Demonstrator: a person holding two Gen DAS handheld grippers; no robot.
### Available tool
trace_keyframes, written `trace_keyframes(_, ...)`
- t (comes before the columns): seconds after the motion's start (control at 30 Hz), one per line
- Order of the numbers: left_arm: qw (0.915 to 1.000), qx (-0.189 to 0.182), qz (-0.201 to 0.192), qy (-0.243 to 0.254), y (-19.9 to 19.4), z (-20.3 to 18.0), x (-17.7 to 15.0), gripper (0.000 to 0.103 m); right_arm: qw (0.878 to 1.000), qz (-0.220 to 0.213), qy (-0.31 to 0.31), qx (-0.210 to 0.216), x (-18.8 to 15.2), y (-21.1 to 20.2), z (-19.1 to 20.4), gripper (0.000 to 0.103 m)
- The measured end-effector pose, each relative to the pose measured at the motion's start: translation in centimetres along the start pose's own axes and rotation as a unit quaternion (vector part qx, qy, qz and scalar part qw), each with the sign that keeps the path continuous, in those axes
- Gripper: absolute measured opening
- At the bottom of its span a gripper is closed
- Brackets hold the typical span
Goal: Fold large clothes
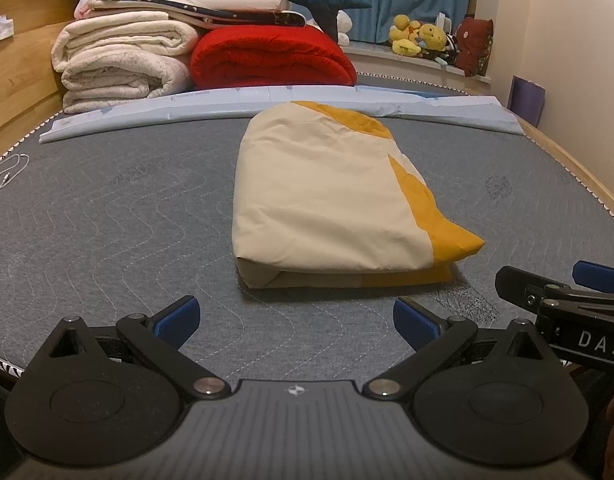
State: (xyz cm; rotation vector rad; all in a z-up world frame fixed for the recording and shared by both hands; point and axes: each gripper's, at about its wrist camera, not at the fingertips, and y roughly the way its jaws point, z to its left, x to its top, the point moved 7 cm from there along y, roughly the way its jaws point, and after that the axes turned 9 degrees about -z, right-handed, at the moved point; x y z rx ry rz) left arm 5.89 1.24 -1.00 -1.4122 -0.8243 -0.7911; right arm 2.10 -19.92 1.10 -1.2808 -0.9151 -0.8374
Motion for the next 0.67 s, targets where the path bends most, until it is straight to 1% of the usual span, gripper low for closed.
trace_keyframes(0.67,1.0,-0.003,0.002,0.0,0.37,0.35,-0.08,0.103,1.0,0.003,0.003,0.0,-0.02,0.09,-0.07,0.093)
